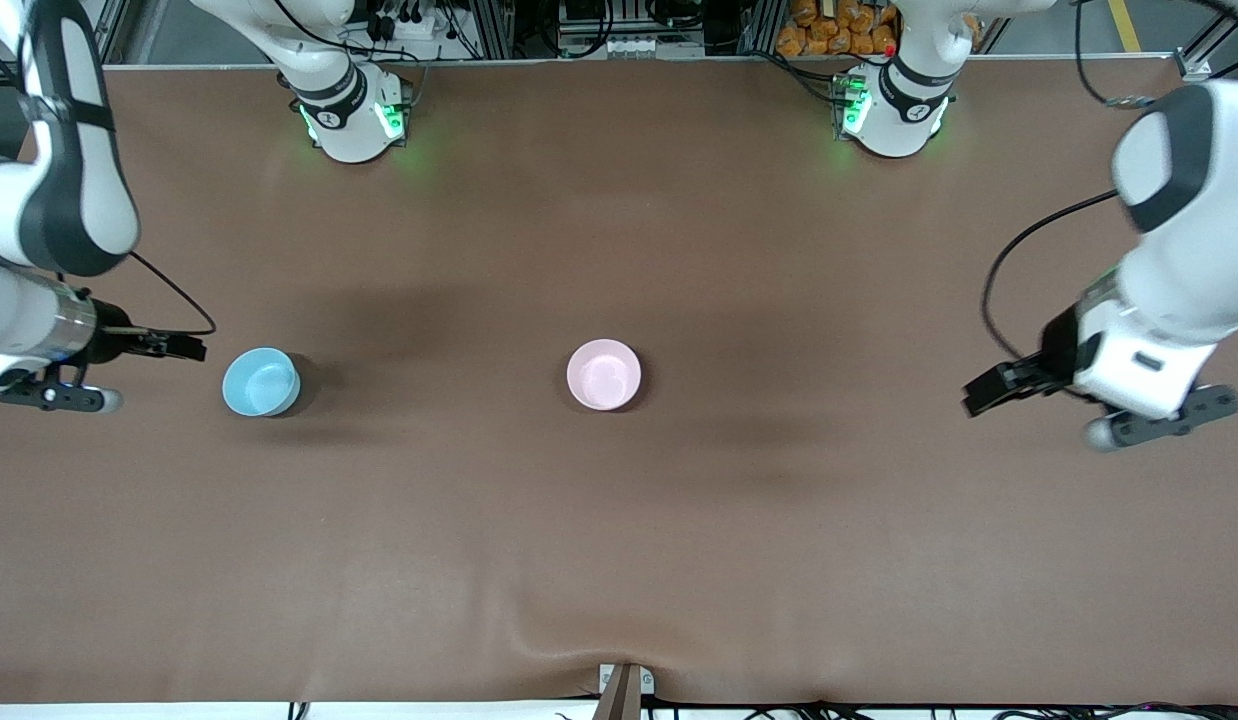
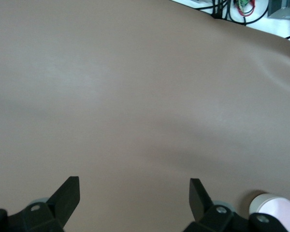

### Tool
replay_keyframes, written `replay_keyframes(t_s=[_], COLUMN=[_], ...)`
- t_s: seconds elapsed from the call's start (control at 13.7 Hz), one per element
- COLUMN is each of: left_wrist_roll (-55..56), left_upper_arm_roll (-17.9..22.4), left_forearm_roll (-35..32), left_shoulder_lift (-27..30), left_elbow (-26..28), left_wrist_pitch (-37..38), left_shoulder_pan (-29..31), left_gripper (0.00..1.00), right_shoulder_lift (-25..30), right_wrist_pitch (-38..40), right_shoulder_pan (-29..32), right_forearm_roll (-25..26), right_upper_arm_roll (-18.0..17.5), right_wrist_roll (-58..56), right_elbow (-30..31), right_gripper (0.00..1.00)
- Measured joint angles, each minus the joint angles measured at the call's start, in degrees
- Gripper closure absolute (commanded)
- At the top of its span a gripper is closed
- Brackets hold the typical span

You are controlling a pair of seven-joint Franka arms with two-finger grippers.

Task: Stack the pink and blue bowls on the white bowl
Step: 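Lower the right gripper and grasp the light blue bowl rim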

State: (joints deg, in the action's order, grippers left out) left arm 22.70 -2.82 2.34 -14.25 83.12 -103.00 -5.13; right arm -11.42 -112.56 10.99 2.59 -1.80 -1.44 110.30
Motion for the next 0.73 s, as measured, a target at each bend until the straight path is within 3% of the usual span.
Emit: replay_keyframes(t_s=[0.22,0.44,0.73], left_wrist_roll=[-1.8,-1.8,-1.8], left_upper_arm_roll=[0.0,0.0,0.0], left_forearm_roll=[0.0,0.0,0.0], left_shoulder_lift=[4.0,7.9,13.3], left_elbow=[0.0,0.2,4.1], left_wrist_pitch=[4.7,8.9,11.1], left_shoulder_pan=[1.9,2.1,3.0], left_gripper=[0.0,0.0,0.0], right_shoulder_lift=[-3.0,-8.6,-13.8], right_wrist_pitch=[-9.3,-16.0,-19.3], right_shoulder_pan=[2.9,5.8,8.0], right_forearm_roll=[-0.2,-1.7,-7.3], right_upper_arm_roll=[0.0,0.1,0.1], right_wrist_roll=[-5.4,-11.2,-17.4], right_elbow=[5.3,6.2,6.2], right_gripper=[0.15,0.23,0.42])
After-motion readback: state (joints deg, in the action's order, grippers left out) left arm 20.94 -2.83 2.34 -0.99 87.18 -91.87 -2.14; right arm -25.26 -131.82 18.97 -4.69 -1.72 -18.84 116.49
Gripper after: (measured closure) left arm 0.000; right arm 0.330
